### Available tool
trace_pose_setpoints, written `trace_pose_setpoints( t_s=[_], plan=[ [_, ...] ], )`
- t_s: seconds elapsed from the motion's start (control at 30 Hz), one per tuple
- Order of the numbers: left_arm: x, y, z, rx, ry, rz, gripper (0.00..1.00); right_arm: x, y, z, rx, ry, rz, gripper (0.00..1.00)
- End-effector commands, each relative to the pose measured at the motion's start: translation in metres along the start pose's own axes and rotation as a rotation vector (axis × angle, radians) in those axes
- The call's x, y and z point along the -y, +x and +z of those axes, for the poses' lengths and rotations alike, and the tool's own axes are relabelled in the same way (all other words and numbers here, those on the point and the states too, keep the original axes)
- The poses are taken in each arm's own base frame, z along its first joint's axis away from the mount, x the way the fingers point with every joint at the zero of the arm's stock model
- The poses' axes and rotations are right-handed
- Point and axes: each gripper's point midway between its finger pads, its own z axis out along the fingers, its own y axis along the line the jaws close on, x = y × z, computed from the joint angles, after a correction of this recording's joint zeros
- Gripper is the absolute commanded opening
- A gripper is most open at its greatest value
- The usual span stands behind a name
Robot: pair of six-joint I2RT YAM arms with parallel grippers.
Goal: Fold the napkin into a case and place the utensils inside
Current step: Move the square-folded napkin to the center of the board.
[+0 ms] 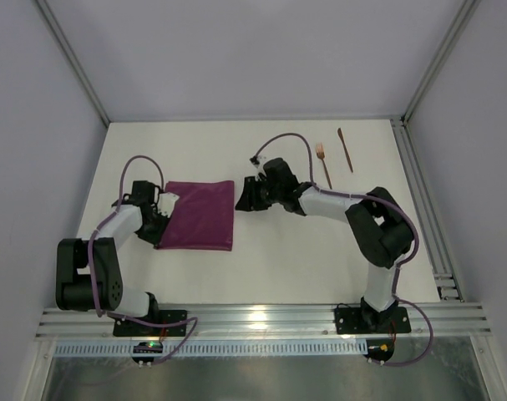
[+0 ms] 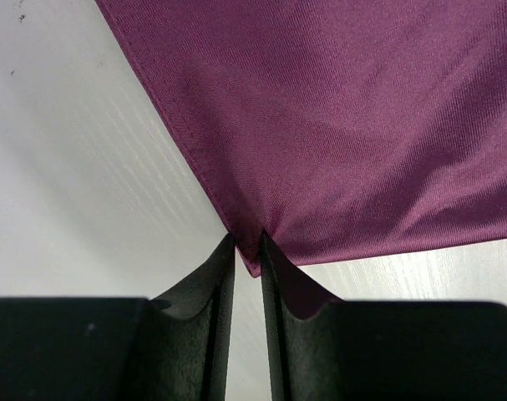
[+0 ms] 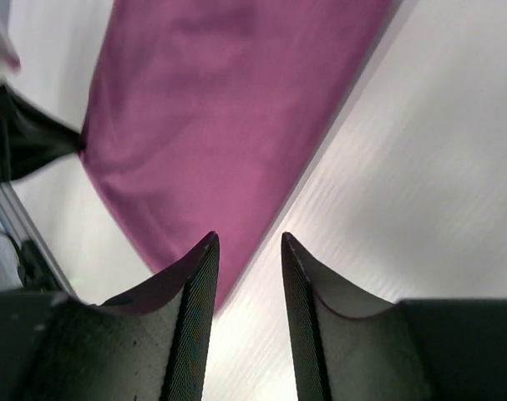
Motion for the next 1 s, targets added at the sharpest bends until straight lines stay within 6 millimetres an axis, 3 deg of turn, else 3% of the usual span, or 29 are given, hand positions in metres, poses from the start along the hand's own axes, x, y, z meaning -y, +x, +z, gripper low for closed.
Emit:
trace_pose_setpoints(
  t_s=[0.0, 0.07, 0.1, 0.13, 0.17, 0.33, 0.43, 0.57, 0.77, 0.83, 0.87, 0.9, 0.93, 0.97],
  plan=[
    [-0.006, 0.005, 0.010, -0.006, -0.035, 0.021, 0.20, 0.020, -0.046, 0.007, 0.086, -0.011, 0.105, 0.41],
    [-0.006, 0.004, 0.010, 0.000, -0.037, 0.024, 0.20, 0.029, -0.053, 0.016, 0.091, -0.048, 0.207, 0.41],
    [-0.007, 0.004, 0.010, 0.002, -0.038, 0.023, 0.20, 0.025, -0.066, 0.022, 0.117, -0.081, 0.207, 0.41],
    [-0.007, 0.003, 0.010, 0.005, -0.041, 0.023, 0.21, 0.035, -0.057, 0.036, 0.086, -0.081, 0.235, 0.41],
    [-0.007, 0.002, 0.010, 0.007, -0.042, 0.024, 0.21, 0.029, -0.070, 0.042, 0.101, -0.103, 0.237, 0.41],
    [-0.007, 0.002, 0.010, 0.006, -0.041, 0.024, 0.21, 0.040, -0.073, 0.075, 0.099, -0.138, 0.302, 0.41],
    [-0.008, 0.004, 0.011, 0.003, -0.045, 0.024, 0.21, 0.038, -0.078, 0.081, 0.122, -0.165, 0.343, 0.41],
    [-0.010, 0.004, 0.011, 0.005, -0.055, 0.023, 0.21, 0.049, -0.077, 0.090, 0.141, -0.127, 0.403, 0.37],
    [-0.009, 0.001, 0.009, 0.022, -0.055, 0.023, 0.20, 0.050, -0.081, 0.085, 0.177, -0.119, 0.420, 0.09],
    [0.007, -0.009, -0.005, 0.080, 0.037, 0.018, 0.21, 0.042, -0.086, 0.072, 0.200, -0.133, 0.410, 0.04],
    [0.012, -0.013, -0.013, 0.105, 0.060, 0.024, 0.24, 0.045, -0.074, 0.068, 0.195, -0.128, 0.414, 0.04],
    [0.015, -0.022, -0.027, 0.168, 0.072, 0.029, 0.27, 0.036, -0.080, 0.055, 0.221, -0.142, 0.402, 0.04],
    [0.016, -0.027, -0.037, 0.197, 0.073, 0.033, 0.34, 0.044, -0.063, 0.049, 0.222, -0.122, 0.417, 0.04],
    [0.016, -0.031, -0.044, 0.223, 0.071, 0.035, 0.36, 0.045, -0.061, 0.041, 0.236, -0.118, 0.418, 0.04]
  ],
)
